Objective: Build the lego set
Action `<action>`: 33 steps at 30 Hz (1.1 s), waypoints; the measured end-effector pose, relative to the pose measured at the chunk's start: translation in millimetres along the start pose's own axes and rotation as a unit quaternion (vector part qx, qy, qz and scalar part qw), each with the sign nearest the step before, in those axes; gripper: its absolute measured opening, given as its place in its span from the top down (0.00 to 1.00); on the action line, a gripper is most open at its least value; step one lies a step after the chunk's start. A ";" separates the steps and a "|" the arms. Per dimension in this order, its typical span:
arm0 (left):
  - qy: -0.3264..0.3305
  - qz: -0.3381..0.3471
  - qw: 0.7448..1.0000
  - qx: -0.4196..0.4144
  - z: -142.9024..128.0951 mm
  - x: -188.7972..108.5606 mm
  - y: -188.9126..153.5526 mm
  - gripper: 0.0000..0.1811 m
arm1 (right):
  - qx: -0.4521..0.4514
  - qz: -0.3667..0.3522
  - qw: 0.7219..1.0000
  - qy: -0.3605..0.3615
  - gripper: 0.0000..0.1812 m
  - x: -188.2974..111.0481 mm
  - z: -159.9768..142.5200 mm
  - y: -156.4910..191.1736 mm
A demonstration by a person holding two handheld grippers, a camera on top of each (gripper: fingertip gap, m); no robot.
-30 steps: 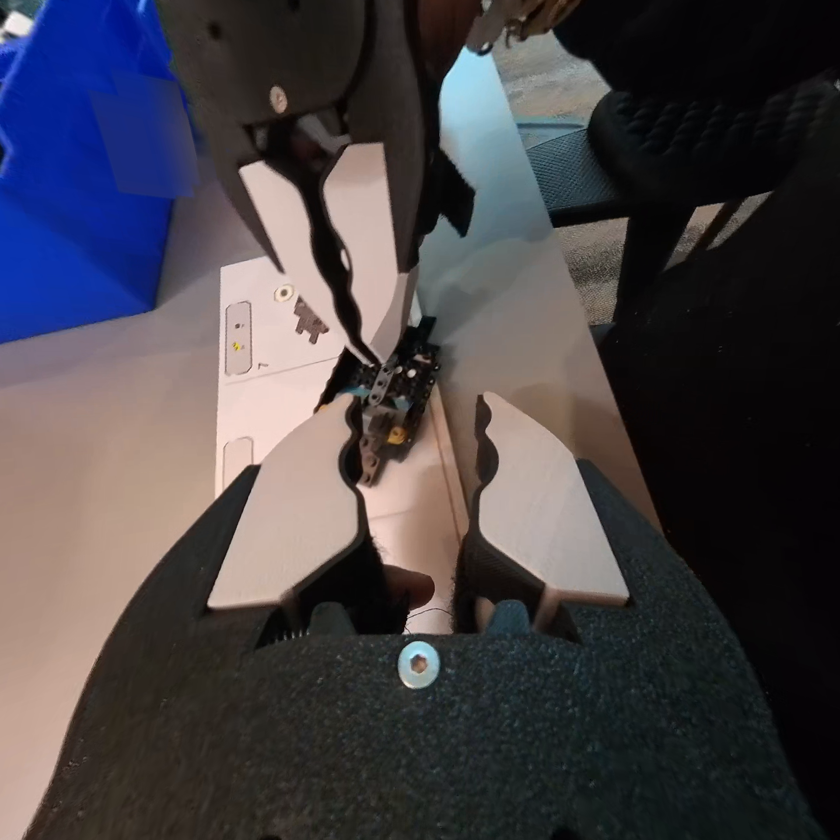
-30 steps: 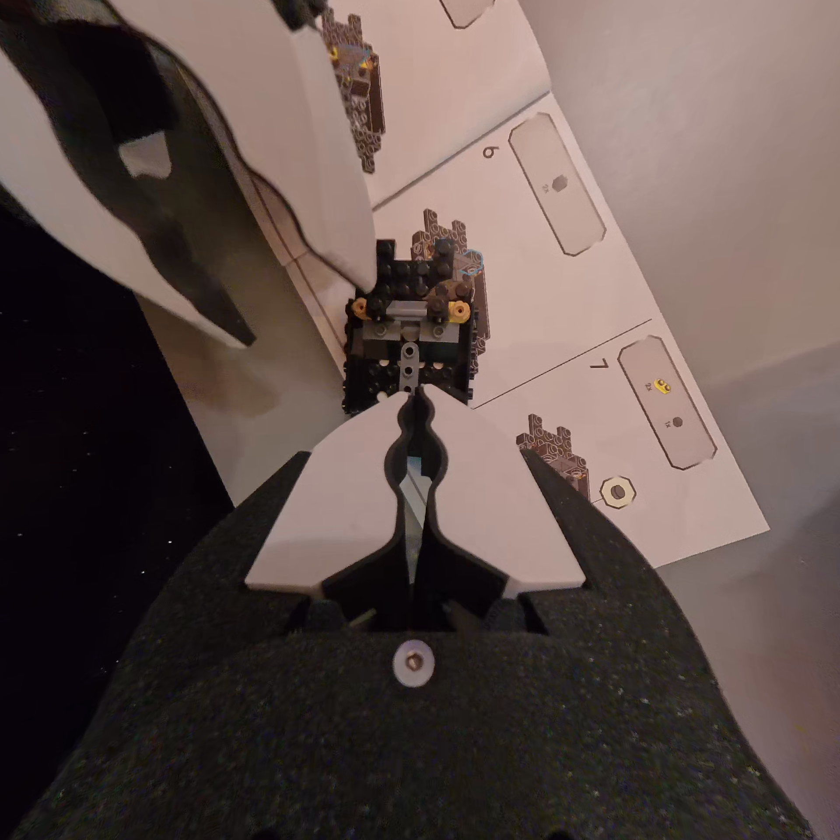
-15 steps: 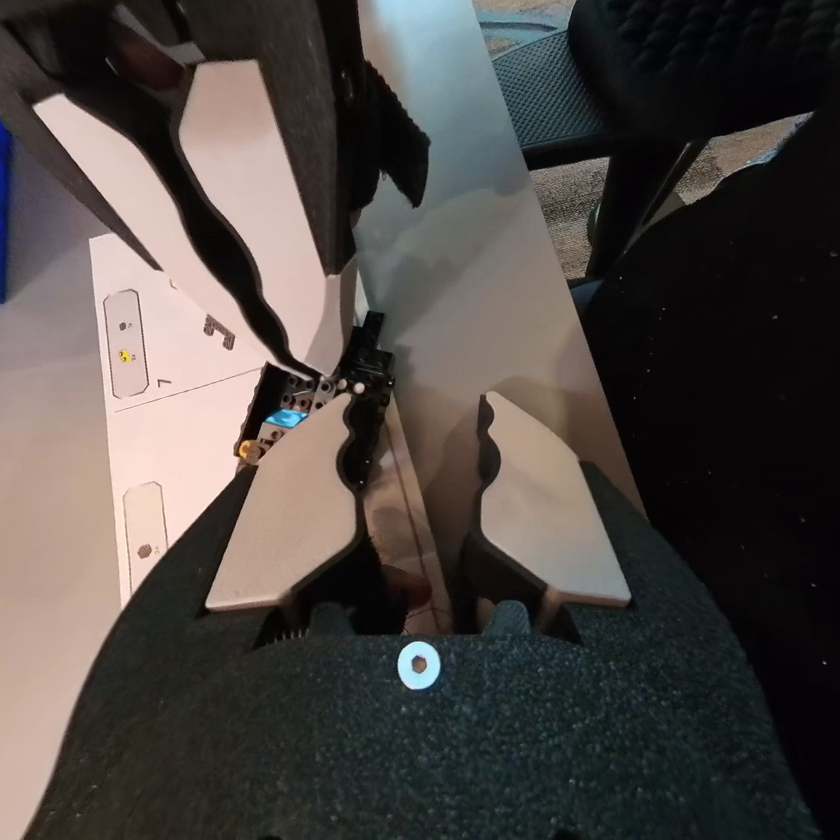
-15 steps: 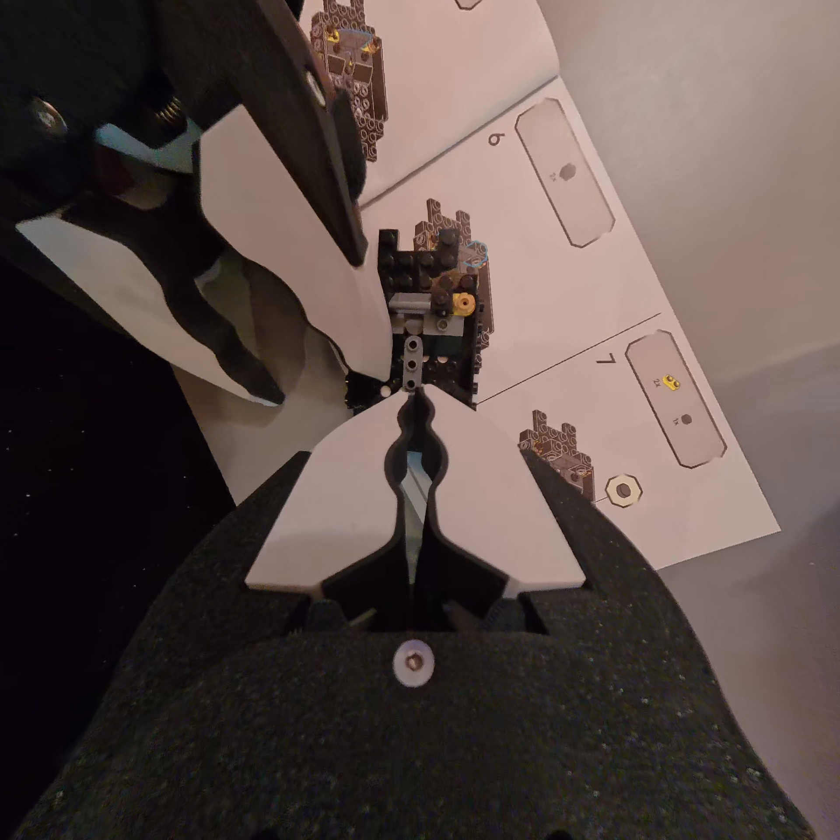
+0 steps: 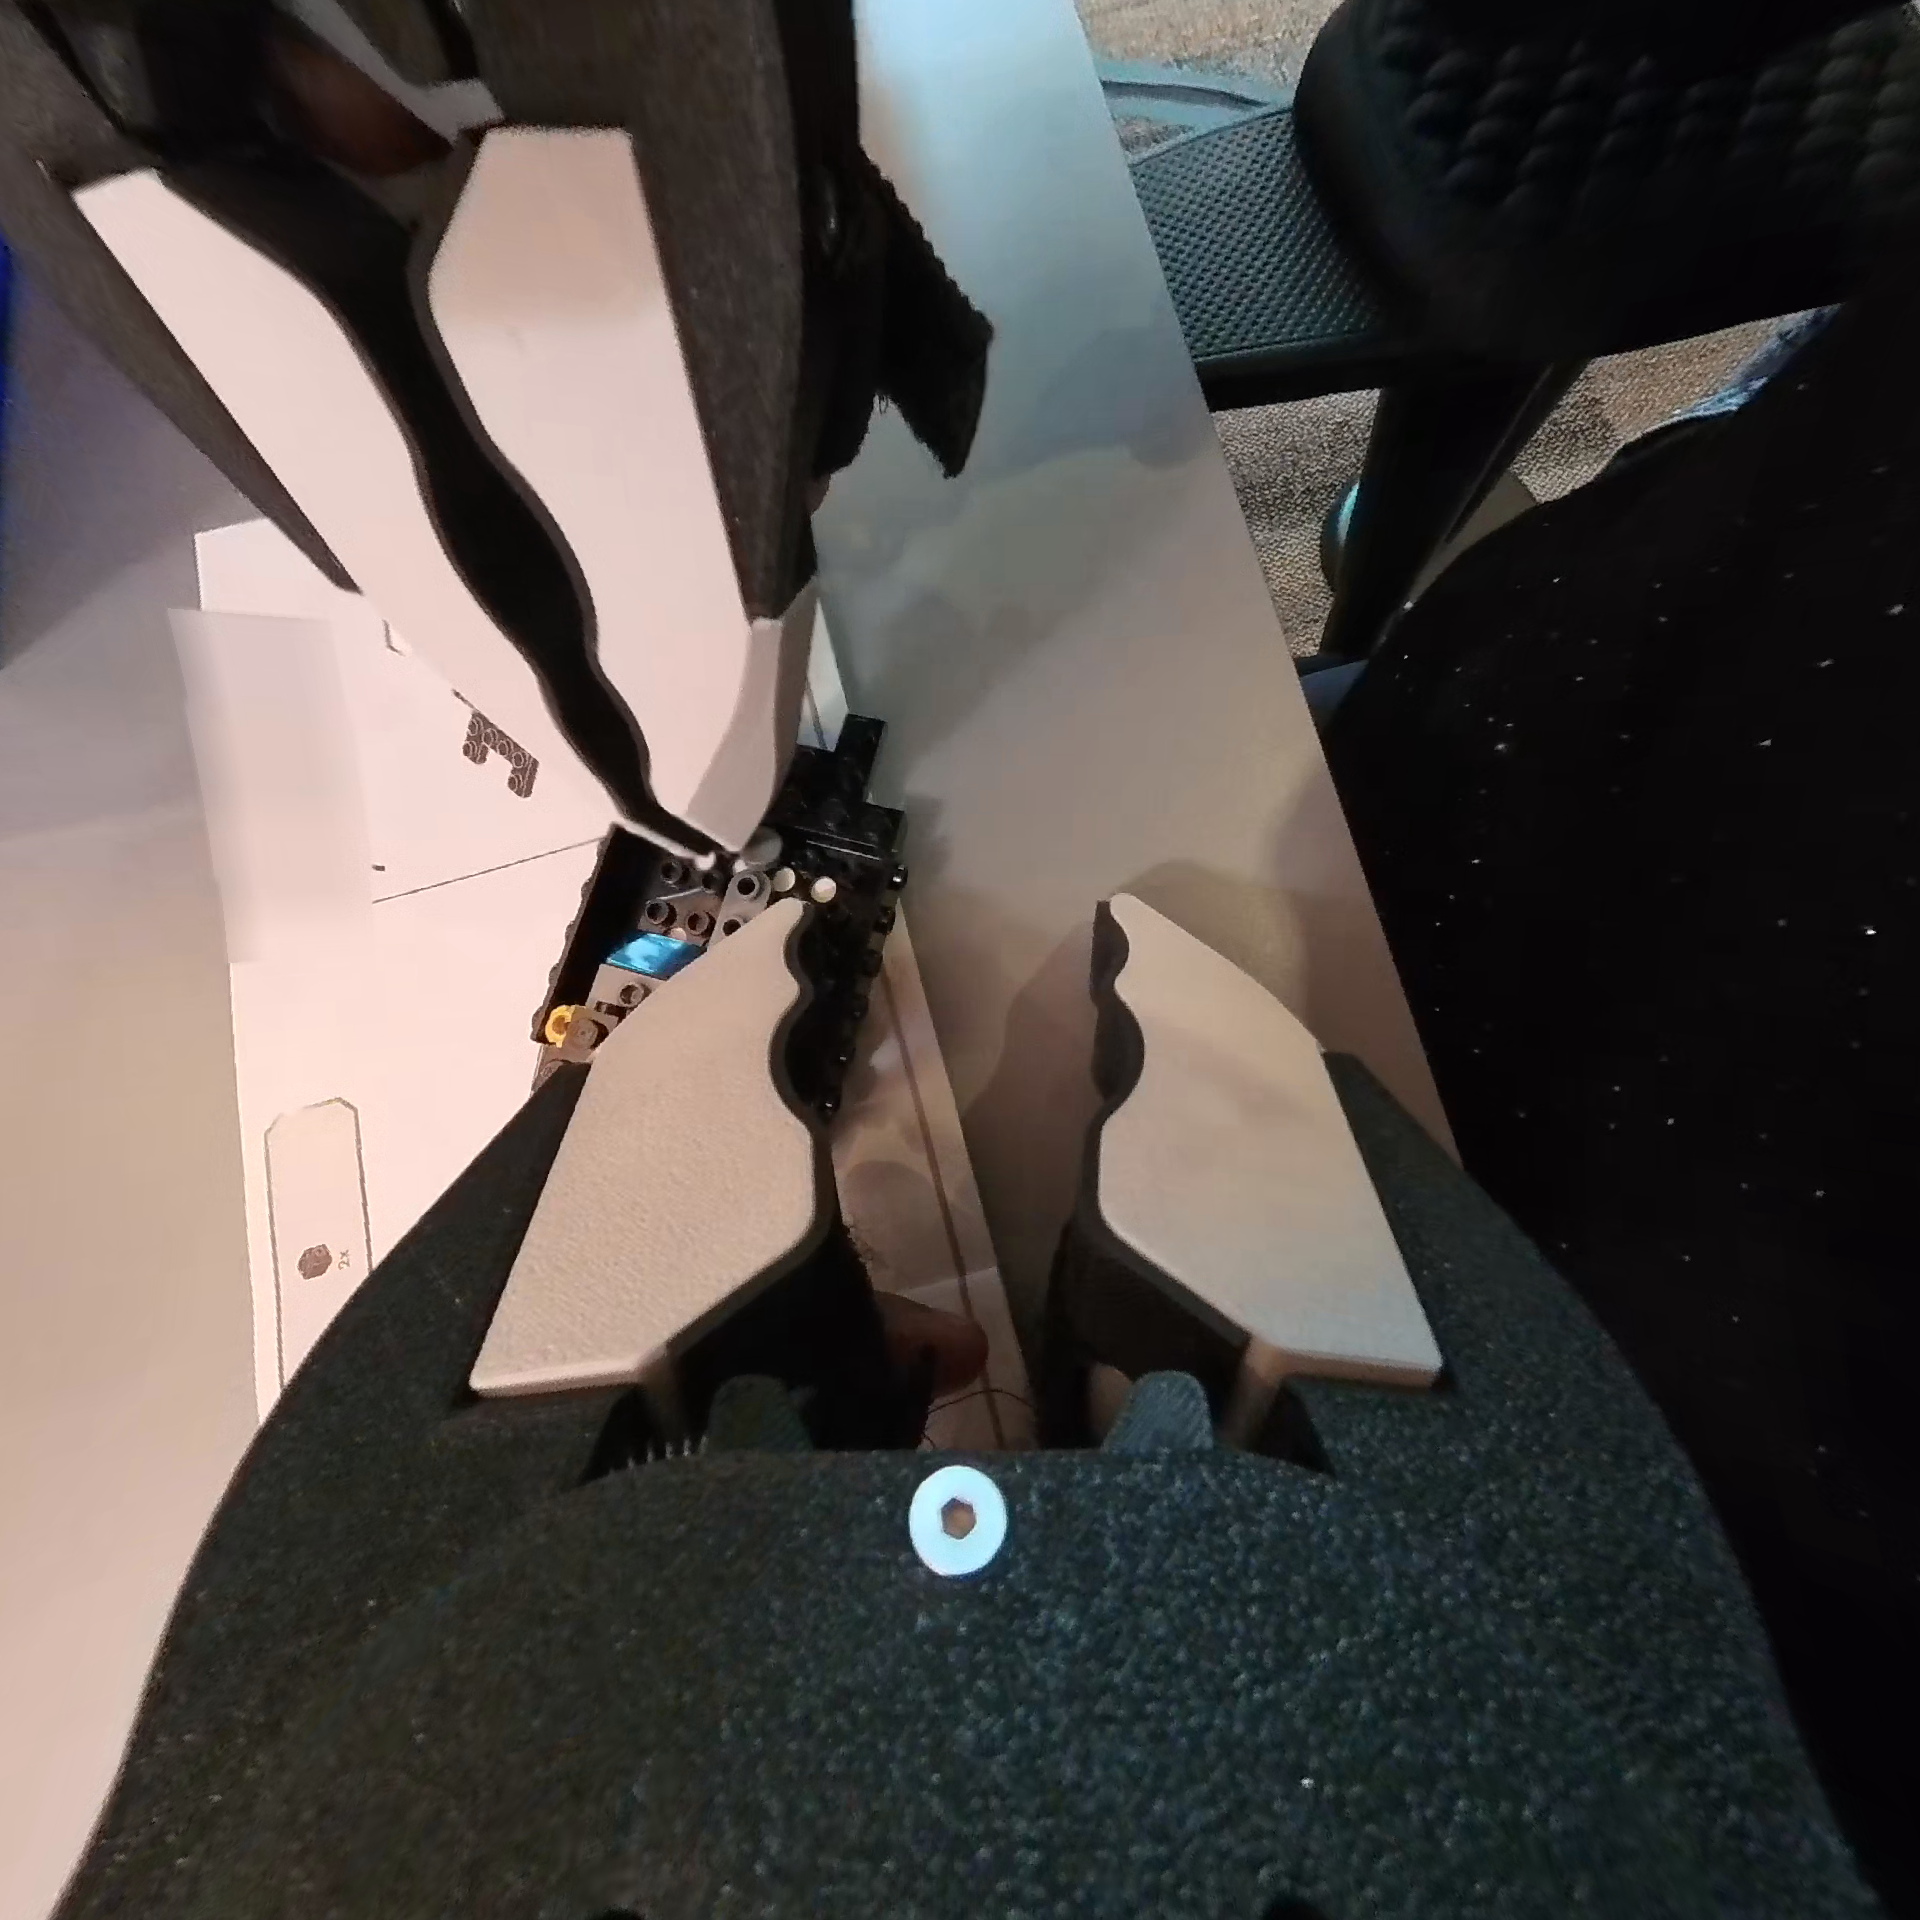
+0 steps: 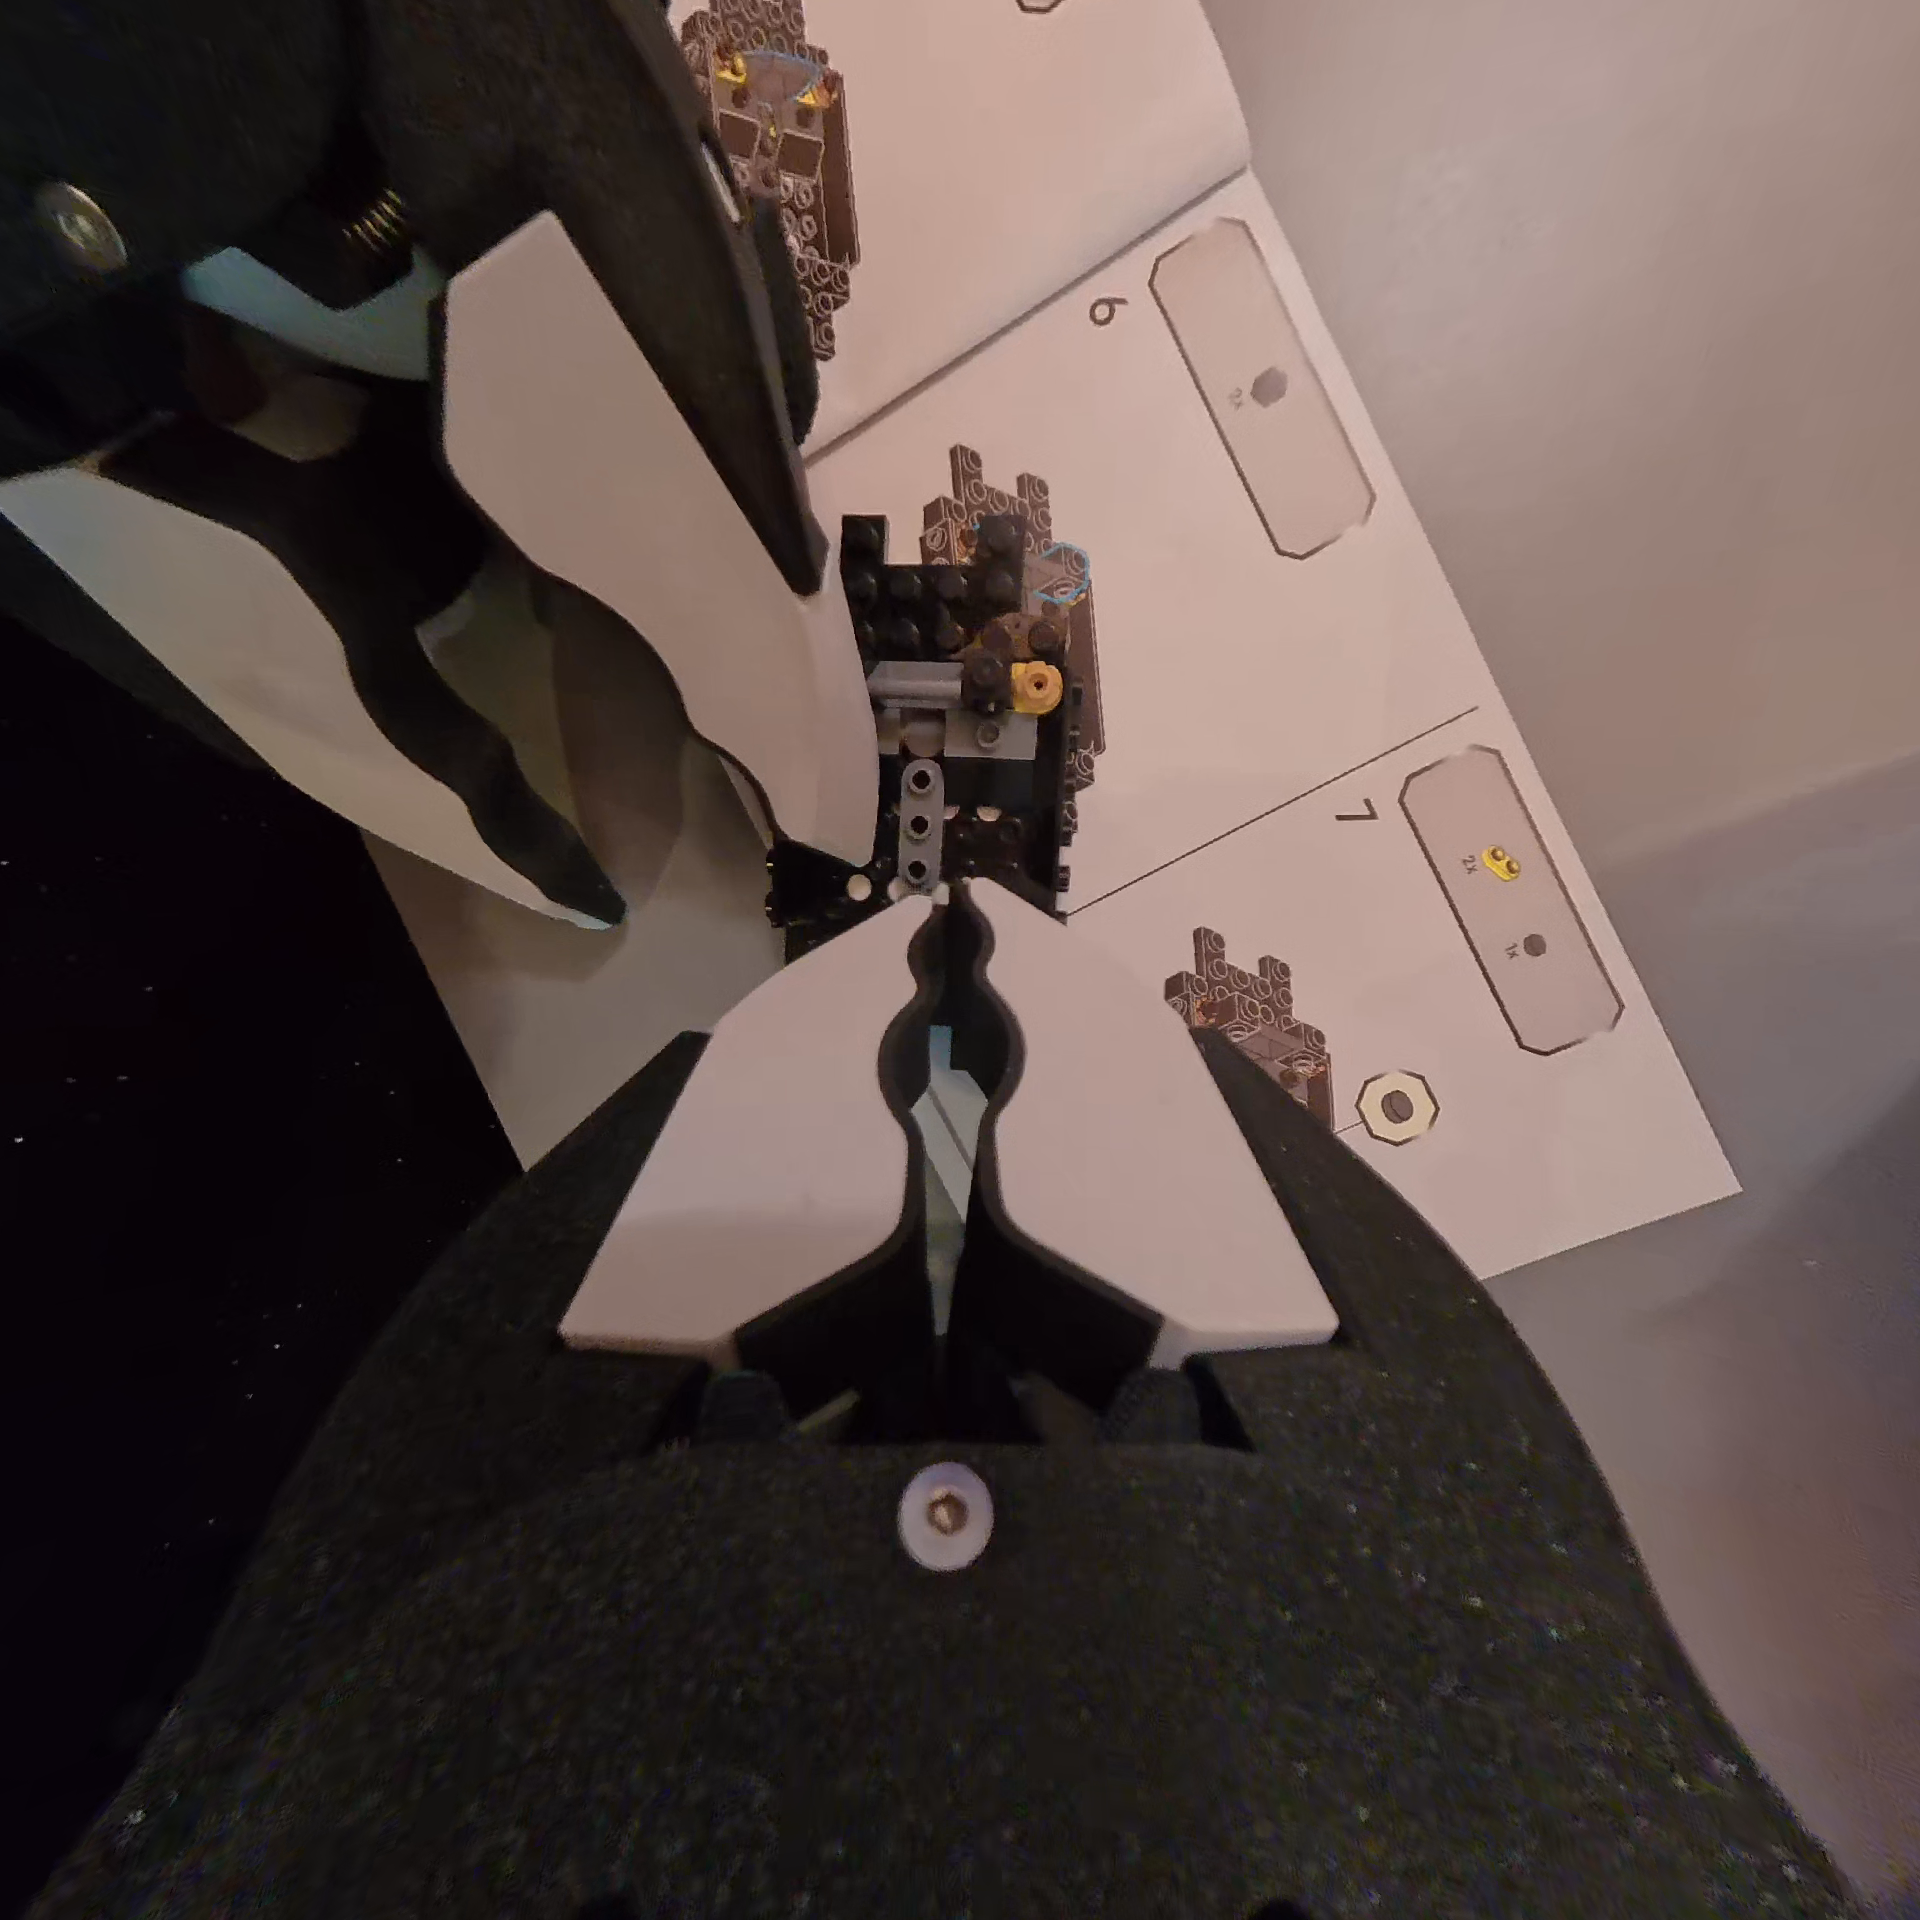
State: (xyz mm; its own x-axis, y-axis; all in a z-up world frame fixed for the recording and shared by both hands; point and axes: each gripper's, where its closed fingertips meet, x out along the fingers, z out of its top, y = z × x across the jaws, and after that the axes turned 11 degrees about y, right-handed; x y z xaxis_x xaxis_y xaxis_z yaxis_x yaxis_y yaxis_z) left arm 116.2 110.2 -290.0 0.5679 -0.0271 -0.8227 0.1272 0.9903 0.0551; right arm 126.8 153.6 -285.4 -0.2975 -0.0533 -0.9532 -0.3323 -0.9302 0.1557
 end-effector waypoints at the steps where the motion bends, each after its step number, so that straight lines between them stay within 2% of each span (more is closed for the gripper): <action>1: 0.000 0.000 1.000 0.001 -0.1 -0.1 0.0 0.73 | 0.001 0.001 1.000 -0.002 1.00 -1.1 0.3 -0.2; 13: -0.004 0.000 1.000 -0.002 -0.4 -0.3 0.9 0.73 | -0.025 -0.001 0.999 0.037 1.00 -0.1 -0.2 5.6; 23: -0.010 -0.005 1.000 -0.005 -0.5 -0.3 0.0 0.72 | -0.004 0.002 0.998 0.064 1.00 3.3 -1.5 3.5; 31: -0.014 -0.008 1.000 -0.008 0.0 -0.1 0.2 0.72 | 0.024 -0.005 0.993 0.117 1.00 4.3 -3.9 -5.0; 33: -0.015 -0.008 1.000 -0.008 -0.1 -0.2 0.2 0.72 | -0.008 -0.009 0.991 0.131 1.00 4.5 -3.9 -4.6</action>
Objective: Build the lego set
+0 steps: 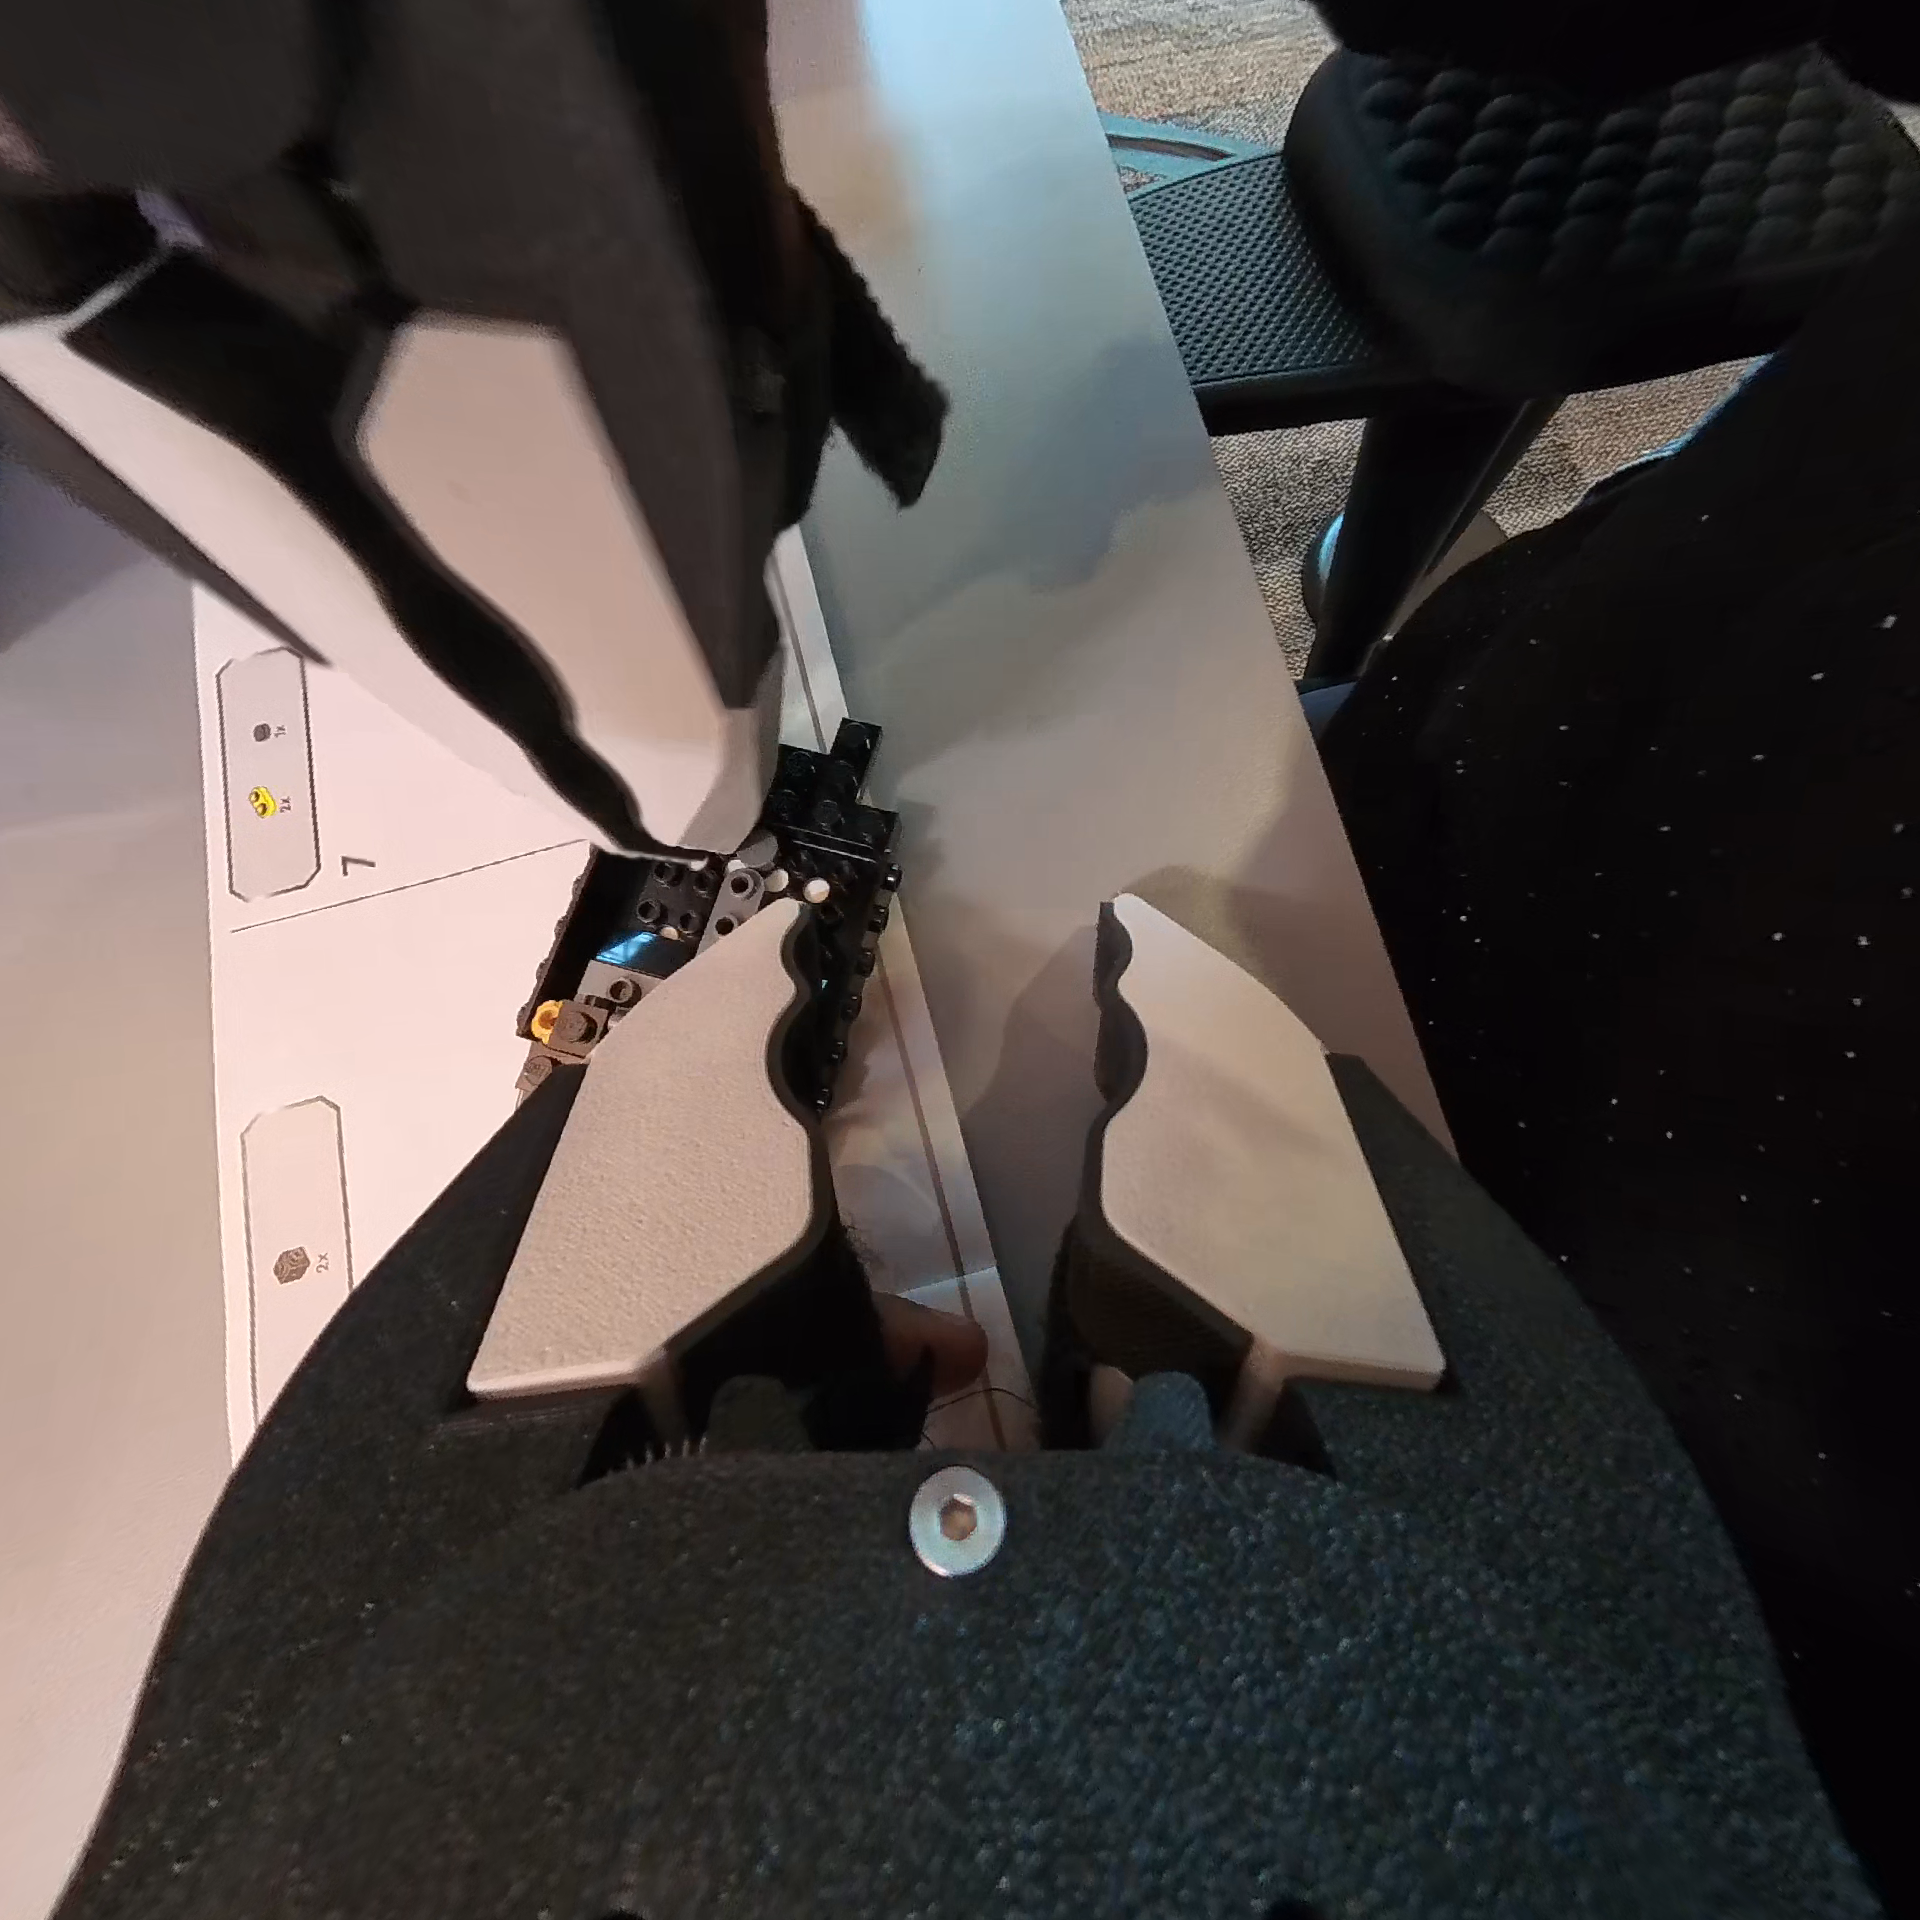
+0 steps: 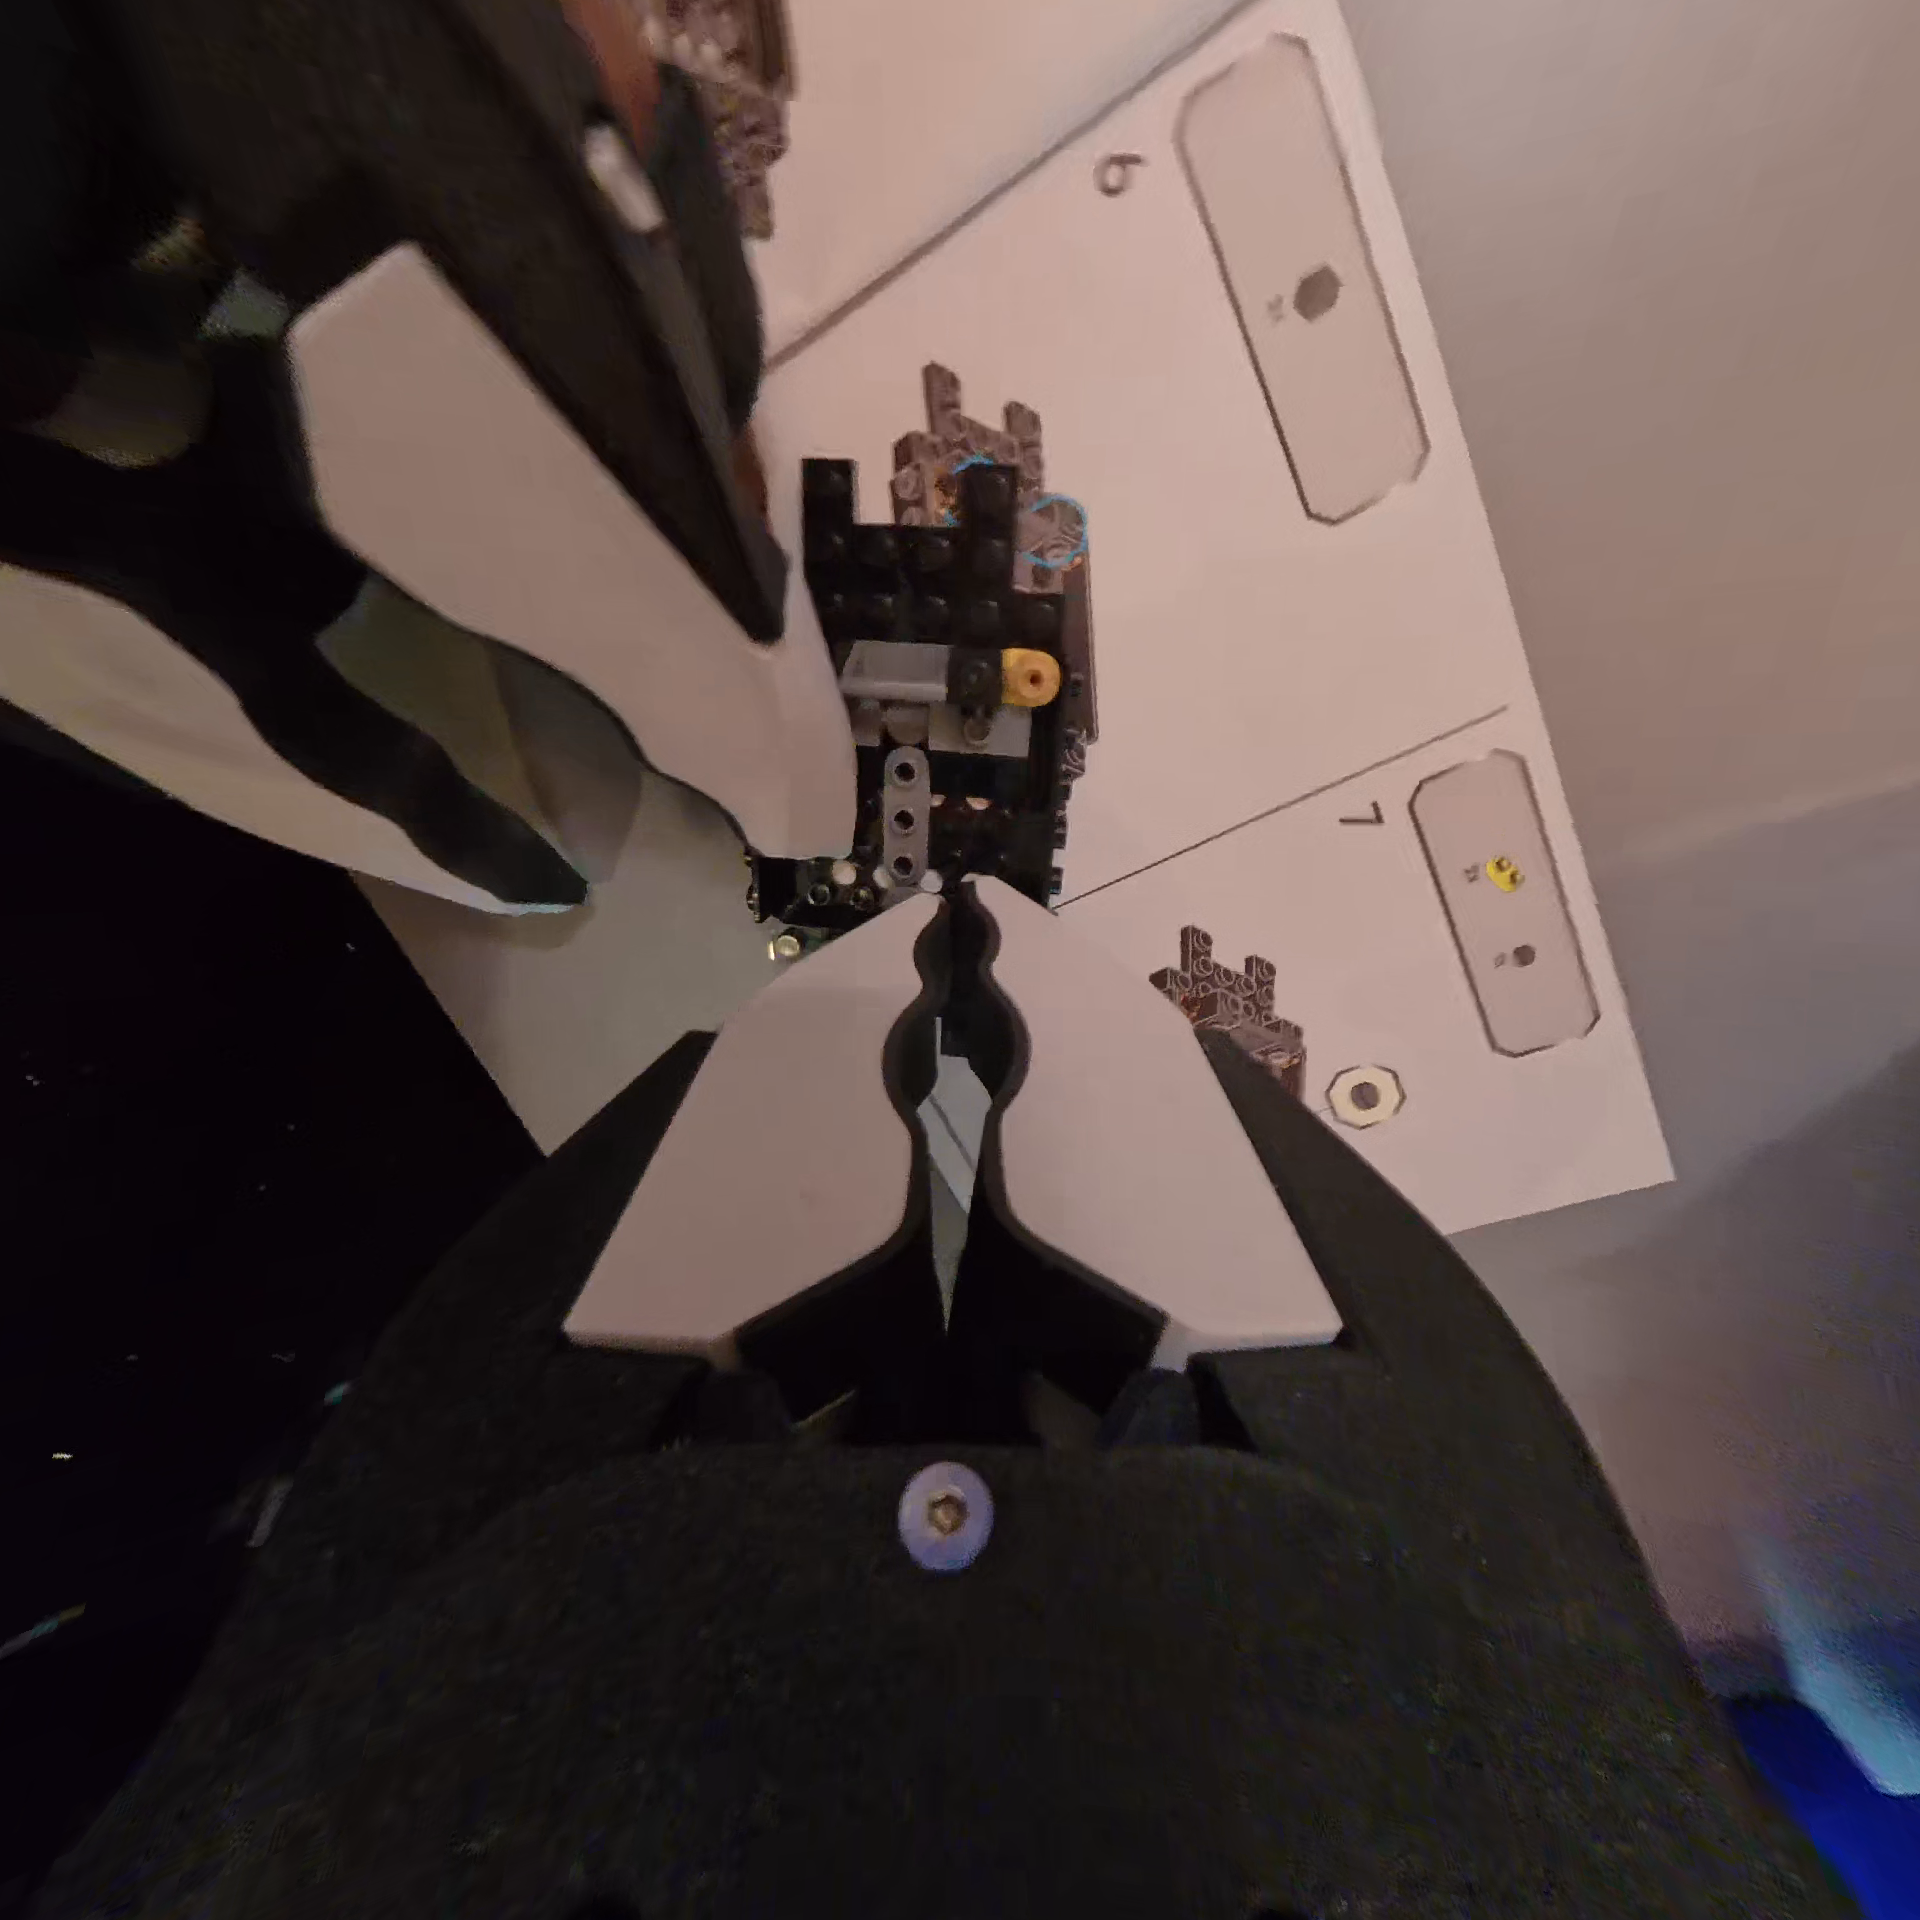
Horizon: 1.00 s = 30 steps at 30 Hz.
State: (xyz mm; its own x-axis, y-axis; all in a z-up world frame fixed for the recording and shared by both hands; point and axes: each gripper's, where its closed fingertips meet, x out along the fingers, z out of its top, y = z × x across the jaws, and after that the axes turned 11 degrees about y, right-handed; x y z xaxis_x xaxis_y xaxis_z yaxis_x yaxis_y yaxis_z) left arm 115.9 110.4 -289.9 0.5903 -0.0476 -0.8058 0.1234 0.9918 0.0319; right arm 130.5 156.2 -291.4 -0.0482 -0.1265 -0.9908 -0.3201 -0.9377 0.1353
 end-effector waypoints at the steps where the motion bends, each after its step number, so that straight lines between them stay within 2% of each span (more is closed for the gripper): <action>1: -0.001 -0.001 1.000 -0.001 -0.1 -0.3 0.0 0.73 | -0.012 -0.007 1.000 0.002 1.00 0.0 0.3 0.4; 4: -0.004 -0.005 1.000 -0.003 0.5 -0.5 0.4 0.73 | -0.017 0.006 1.000 0.002 1.00 -0.4 0.9 0.2; 8: -0.005 -0.001 1.000 -0.001 0.6 -0.3 0.6 0.73 | -0.016 0.038 0.997 -0.071 1.00 -17.2 8.4 2.3; 12: -0.003 0.001 1.000 0.001 0.9 -0.1 1.0 0.73 | -0.029 0.050 0.998 -0.032 1.00 -7.3 -3.3 10.8; 18: -0.004 0.002 1.000 0.001 1.2 0.2 0.6 0.73 | -0.002 0.040 0.999 -0.023 1.00 -0.8 -1.2 6.9; 22: -0.004 0.000 1.000 0.000 1.5 0.0 0.8 0.73 | -0.017 0.013 0.999 -0.033 1.00 -1.4 -1.0 6.0; 24: -0.003 0.001 1.000 0.003 1.4 -0.1 0.3 0.73 | -0.019 0.005 0.996 -0.083 1.00 -10.2 -0.8 2.9; 26: -0.005 0.005 1.000 0.005 1.7 -1.4 0.2 0.72 | 0.024 0.012 0.983 -0.182 1.00 -37.3 -1.9 -6.1; 28: -0.016 0.004 1.000 0.003 5.4 -5.5 -0.1 0.72 | 0.087 -0.008 0.964 -0.249 0.86 -61.3 -19.7 -25.2; 30: -0.031 -0.002 1.000 -0.007 10.4 -10.8 -0.2 0.72 | 0.123 -0.042 0.959 -0.253 0.82 -64.1 -46.5 -38.9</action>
State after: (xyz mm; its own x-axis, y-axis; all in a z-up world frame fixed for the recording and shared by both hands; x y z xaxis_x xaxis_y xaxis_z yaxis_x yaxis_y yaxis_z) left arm 117.8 109.5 -275.0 0.6379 -0.0583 -0.7679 0.1157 0.9931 0.0207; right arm 190.0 185.7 -233.3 -0.4449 0.1770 -0.8779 -0.5537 -0.8248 0.1143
